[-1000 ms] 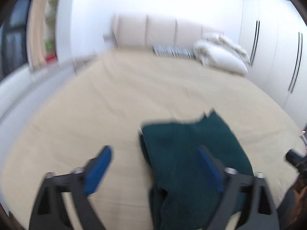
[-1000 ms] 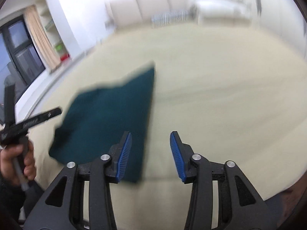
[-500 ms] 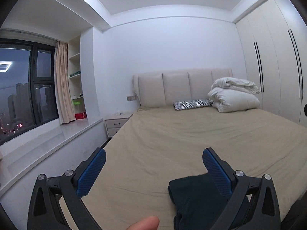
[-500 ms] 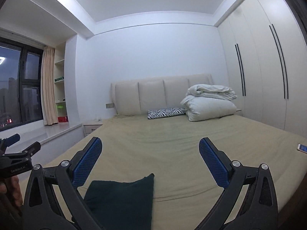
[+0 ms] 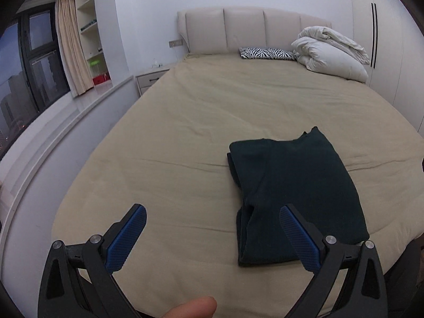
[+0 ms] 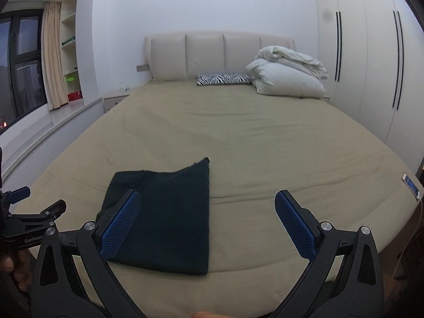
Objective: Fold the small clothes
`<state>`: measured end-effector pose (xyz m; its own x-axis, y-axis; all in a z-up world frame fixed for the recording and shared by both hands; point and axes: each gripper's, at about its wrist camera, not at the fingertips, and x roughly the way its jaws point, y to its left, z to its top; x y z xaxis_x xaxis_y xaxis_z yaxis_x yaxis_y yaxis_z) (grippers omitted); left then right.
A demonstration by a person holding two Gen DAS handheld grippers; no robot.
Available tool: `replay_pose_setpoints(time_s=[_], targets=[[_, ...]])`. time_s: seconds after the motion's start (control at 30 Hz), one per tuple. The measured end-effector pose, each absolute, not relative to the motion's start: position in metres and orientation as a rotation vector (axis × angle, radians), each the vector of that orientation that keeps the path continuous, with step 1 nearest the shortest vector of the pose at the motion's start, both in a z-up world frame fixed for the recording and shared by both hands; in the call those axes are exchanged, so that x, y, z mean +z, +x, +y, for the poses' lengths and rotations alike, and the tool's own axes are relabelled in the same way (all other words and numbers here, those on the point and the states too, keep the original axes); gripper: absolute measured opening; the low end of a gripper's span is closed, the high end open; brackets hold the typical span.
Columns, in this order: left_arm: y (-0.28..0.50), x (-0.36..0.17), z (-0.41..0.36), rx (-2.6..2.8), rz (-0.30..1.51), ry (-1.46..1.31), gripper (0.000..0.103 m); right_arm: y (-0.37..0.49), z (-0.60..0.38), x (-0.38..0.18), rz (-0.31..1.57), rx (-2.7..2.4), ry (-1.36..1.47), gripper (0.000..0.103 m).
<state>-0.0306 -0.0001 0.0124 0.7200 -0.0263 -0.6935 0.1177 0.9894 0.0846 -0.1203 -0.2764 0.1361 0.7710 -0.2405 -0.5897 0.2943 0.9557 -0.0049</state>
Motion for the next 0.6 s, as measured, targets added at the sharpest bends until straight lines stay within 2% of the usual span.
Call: replay_pose_setpoints(time_s=[0.27,0.6], targets=[[-0.029,-0.002,0.009,-0.086,0.846,0.097,0.103,-0.084,-0.276,0.088,0.762,-0.313,0.110,0.103],[-0.027,-0.006,0.018,-0.074,0.865,0.076,0.103,-0.099,-0.256,0.092,0.827,-0.305,0.087,0.103]])
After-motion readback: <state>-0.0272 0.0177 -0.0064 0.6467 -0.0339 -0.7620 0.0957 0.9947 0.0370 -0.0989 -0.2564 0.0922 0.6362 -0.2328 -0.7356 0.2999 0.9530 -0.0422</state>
